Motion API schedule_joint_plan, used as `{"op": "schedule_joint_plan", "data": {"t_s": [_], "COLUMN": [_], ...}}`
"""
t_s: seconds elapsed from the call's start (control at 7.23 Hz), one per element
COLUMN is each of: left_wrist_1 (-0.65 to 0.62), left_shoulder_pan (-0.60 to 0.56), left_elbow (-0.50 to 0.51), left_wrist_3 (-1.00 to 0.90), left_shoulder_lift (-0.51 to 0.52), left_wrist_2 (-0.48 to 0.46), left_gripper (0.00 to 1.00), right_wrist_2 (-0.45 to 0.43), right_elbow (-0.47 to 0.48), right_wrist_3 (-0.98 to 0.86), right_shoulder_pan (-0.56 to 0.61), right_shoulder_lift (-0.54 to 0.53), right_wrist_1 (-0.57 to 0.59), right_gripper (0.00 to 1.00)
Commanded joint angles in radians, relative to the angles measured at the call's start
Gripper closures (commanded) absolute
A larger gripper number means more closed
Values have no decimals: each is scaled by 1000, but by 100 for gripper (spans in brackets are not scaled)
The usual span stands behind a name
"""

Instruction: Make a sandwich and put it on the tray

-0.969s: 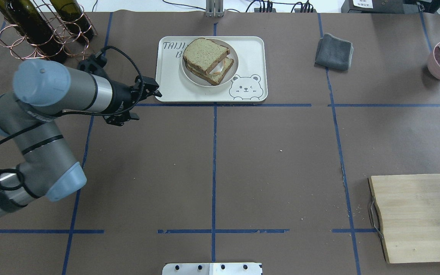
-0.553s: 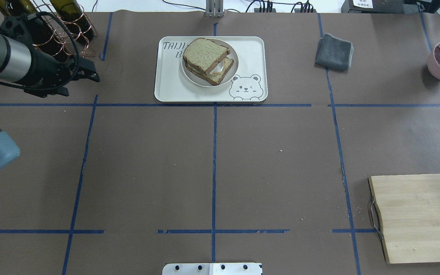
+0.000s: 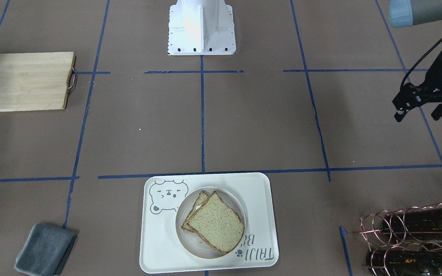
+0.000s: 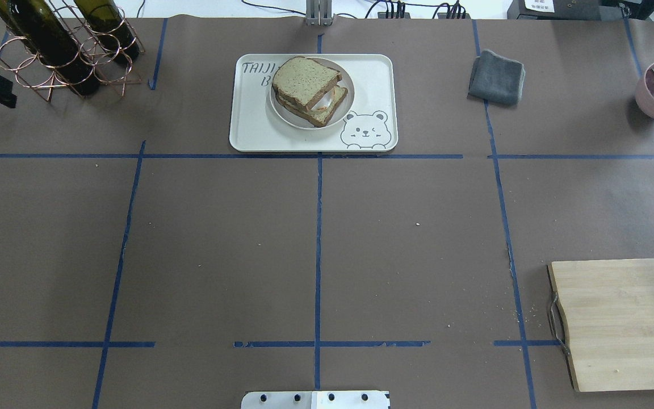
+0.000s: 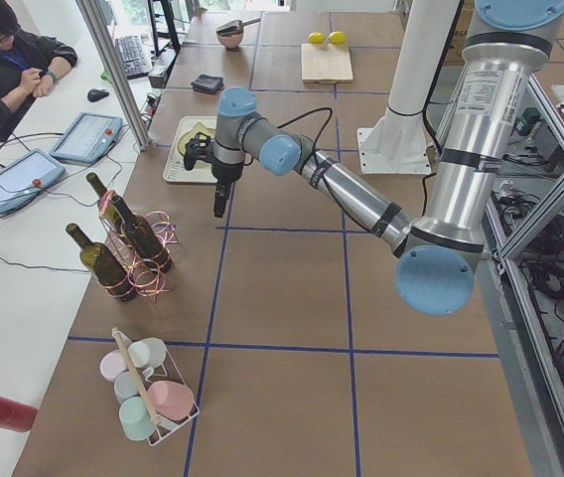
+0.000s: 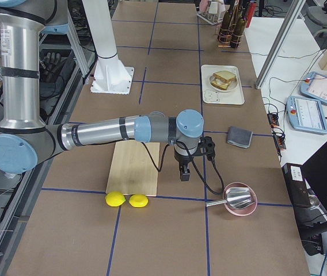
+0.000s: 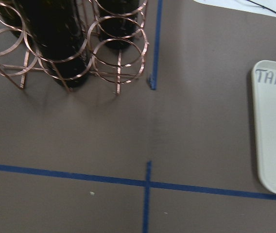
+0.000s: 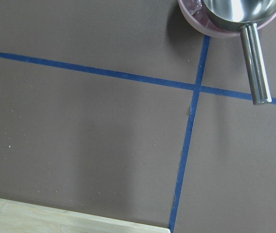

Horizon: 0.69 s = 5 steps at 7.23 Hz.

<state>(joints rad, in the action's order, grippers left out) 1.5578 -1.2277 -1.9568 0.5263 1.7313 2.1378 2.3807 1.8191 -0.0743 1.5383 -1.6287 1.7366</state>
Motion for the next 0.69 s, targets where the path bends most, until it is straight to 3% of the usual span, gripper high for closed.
{"op": "schedule_joint_plan", "data": {"t_s": [0.0, 0.28, 0.55], "left_wrist_1": [-27, -22, -18], "left_shoulder_pan": [-180, -277, -279], "left_elbow": [54, 198, 207], "left_wrist_3": [-331, -555, -560], "left_shoulder_lift": [-119, -191, -228], "left_wrist_2": [85, 221, 238], "left_gripper": [0, 0, 0], "right_wrist_2": [0, 3, 5], "right_elbow": [-12, -12, -15], "right_wrist_3": [41, 42, 42], "right_shoulder_pan": [0, 0, 9], "right_shoulder_lift": [0, 1, 0], "right_wrist_1": [1, 1, 3], "right_gripper": [0, 0, 0]}}
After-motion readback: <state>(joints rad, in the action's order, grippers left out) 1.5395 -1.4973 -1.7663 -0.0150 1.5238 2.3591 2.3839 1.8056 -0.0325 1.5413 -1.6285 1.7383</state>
